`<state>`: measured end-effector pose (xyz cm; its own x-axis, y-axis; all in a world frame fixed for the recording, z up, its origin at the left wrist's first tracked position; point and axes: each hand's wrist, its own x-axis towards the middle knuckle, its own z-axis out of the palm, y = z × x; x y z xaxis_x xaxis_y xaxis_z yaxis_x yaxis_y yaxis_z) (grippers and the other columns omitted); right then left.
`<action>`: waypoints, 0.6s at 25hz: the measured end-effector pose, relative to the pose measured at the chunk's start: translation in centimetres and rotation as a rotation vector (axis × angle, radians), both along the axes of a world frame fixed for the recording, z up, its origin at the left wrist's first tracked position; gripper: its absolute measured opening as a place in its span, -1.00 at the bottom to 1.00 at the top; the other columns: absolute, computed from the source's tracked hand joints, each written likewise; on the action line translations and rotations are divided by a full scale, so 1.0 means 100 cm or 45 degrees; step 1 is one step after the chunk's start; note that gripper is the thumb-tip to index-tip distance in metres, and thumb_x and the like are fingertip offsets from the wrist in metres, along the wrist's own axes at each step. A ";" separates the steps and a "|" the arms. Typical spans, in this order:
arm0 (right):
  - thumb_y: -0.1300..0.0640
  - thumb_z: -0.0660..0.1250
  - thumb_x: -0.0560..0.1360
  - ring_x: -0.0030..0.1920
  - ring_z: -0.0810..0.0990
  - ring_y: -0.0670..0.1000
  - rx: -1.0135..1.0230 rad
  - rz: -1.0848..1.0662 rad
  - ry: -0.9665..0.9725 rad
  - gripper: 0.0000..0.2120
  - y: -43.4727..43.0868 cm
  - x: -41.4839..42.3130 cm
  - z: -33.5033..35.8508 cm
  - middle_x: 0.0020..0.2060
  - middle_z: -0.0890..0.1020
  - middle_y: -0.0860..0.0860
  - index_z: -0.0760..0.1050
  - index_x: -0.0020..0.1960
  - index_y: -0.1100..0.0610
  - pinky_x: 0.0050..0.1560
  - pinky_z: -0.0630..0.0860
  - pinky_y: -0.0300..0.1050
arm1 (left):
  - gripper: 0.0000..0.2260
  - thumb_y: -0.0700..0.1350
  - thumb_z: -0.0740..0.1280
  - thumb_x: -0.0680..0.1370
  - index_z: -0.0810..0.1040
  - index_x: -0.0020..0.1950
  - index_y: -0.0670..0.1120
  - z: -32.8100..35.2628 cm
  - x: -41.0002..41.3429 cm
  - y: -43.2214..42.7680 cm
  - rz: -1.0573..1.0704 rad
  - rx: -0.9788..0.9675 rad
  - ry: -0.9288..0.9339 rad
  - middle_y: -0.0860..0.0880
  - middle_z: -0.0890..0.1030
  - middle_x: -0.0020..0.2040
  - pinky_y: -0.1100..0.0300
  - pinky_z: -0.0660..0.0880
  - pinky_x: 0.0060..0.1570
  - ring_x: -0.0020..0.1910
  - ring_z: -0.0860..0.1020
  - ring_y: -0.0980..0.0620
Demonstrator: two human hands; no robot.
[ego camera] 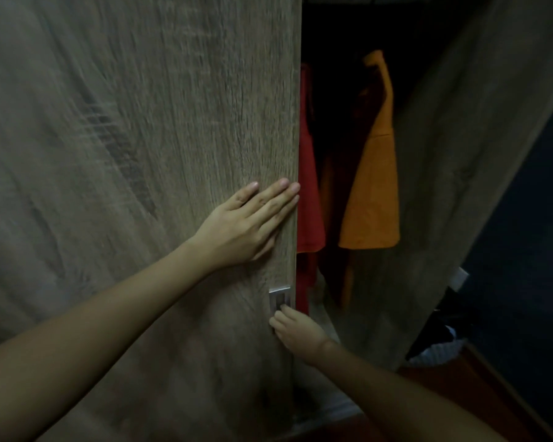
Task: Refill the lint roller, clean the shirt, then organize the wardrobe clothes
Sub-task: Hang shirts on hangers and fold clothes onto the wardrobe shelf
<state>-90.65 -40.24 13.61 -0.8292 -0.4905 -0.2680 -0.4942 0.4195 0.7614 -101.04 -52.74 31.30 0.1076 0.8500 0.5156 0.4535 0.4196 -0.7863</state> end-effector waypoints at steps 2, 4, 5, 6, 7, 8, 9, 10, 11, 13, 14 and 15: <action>0.07 0.19 0.54 0.30 0.35 0.07 -0.014 -0.043 0.010 -0.59 0.030 0.009 0.000 0.30 0.38 0.07 0.34 0.36 0.15 0.42 0.18 -0.01 | -0.50 0.02 0.09 0.59 0.26 0.47 -0.21 0.001 0.006 0.034 -0.010 -0.002 -0.011 -0.13 0.30 0.47 0.00 -0.02 0.43 0.46 0.26 -0.05; 0.08 0.23 0.52 0.31 0.33 0.08 -0.047 -0.109 0.011 -0.57 0.058 0.017 0.000 0.32 0.37 0.08 0.34 0.37 0.14 0.43 0.17 0.01 | -0.49 0.02 0.08 0.59 0.25 0.47 -0.21 0.001 0.012 0.064 0.007 -0.009 -0.016 -0.14 0.29 0.48 0.00 -0.04 0.43 0.46 0.25 -0.06; 0.09 0.25 0.51 0.32 0.33 0.09 -0.054 -0.150 0.017 -0.56 0.073 0.021 0.000 0.33 0.37 0.09 0.33 0.37 0.14 0.44 0.16 0.02 | -0.49 0.03 0.07 0.59 0.24 0.48 -0.21 0.001 0.015 0.080 0.016 -0.017 -0.018 -0.14 0.28 0.48 -0.01 -0.05 0.43 0.47 0.24 -0.06; 0.09 0.26 0.50 0.33 0.32 0.10 -0.063 -0.188 0.008 -0.54 0.089 0.025 -0.001 0.34 0.36 0.09 0.33 0.37 0.14 0.45 0.15 0.04 | -0.48 0.03 0.07 0.59 0.23 0.48 -0.21 0.000 0.018 0.096 0.025 -0.026 -0.022 -0.14 0.27 0.48 -0.01 -0.06 0.43 0.47 0.23 -0.07; 0.10 0.27 0.49 0.35 0.30 0.11 -0.072 -0.208 -0.006 -0.53 0.106 0.028 -0.001 0.36 0.35 0.10 0.32 0.37 0.13 0.46 0.12 0.05 | -0.48 0.04 0.06 0.59 0.23 0.48 -0.21 0.000 0.022 0.113 0.030 -0.030 -0.029 -0.15 0.26 0.49 -0.02 -0.06 0.43 0.48 0.22 -0.08; 0.11 0.27 0.49 0.38 0.28 0.12 -0.079 -0.212 -0.018 -0.52 0.122 0.030 -0.001 0.38 0.33 0.10 0.31 0.38 0.13 0.47 0.10 0.07 | -0.48 0.04 0.06 0.59 0.23 0.48 -0.21 -0.001 0.026 0.130 0.033 -0.030 -0.038 -0.15 0.26 0.49 -0.02 -0.05 0.43 0.48 0.21 -0.08; 0.10 0.26 0.49 0.39 0.26 0.12 -0.080 -0.220 -0.035 -0.52 0.137 0.033 0.001 0.40 0.31 0.10 0.30 0.39 0.14 0.47 0.07 0.08 | -0.48 0.04 0.06 0.59 0.23 0.48 -0.21 -0.002 0.029 0.146 0.034 -0.026 -0.043 -0.15 0.26 0.49 -0.03 -0.04 0.43 0.48 0.22 -0.09; 0.10 0.25 0.50 0.40 0.24 0.12 -0.072 -0.220 -0.055 -0.52 0.152 0.036 0.003 0.41 0.31 0.10 0.30 0.39 0.14 0.48 0.06 0.09 | -0.48 0.05 0.07 0.59 0.23 0.48 -0.21 -0.003 0.032 0.162 0.037 -0.017 -0.041 -0.15 0.27 0.48 -0.02 -0.03 0.43 0.48 0.22 -0.08; 0.08 0.24 0.51 0.40 0.24 0.12 -0.066 -0.211 -0.062 -0.53 0.167 0.038 0.005 0.41 0.30 0.10 0.29 0.40 0.14 0.48 0.05 0.08 | -0.48 0.04 0.07 0.58 0.23 0.48 -0.21 -0.003 0.035 0.176 0.041 -0.007 -0.037 -0.15 0.27 0.48 -0.02 -0.03 0.43 0.48 0.22 -0.08; 0.06 0.21 0.53 0.39 0.25 0.12 -0.058 -0.200 -0.040 -0.53 0.191 0.043 0.005 0.40 0.31 0.10 0.29 0.40 0.15 0.49 0.05 0.07 | -0.47 0.04 0.08 0.58 0.23 0.48 -0.21 -0.003 0.039 0.200 0.046 0.006 -0.041 -0.14 0.27 0.48 -0.01 -0.06 0.43 0.48 0.22 -0.07; 0.04 0.20 0.53 0.39 0.25 0.12 -0.044 -0.198 -0.029 -0.53 0.205 0.046 0.005 0.40 0.30 0.10 0.28 0.41 0.15 0.49 0.04 0.06 | -0.47 0.04 0.09 0.57 0.22 0.48 -0.21 -0.003 0.041 0.212 0.047 0.010 -0.045 -0.14 0.27 0.49 -0.01 -0.06 0.44 0.48 0.22 -0.07; 0.04 0.18 0.54 0.39 0.25 0.12 -0.029 -0.201 -0.025 -0.52 0.216 0.049 0.005 0.41 0.29 0.10 0.26 0.41 0.16 0.49 0.03 0.06 | -0.47 0.04 0.10 0.57 0.22 0.48 -0.21 -0.003 0.043 0.224 0.045 0.013 -0.046 -0.14 0.27 0.49 -0.01 -0.05 0.44 0.48 0.22 -0.07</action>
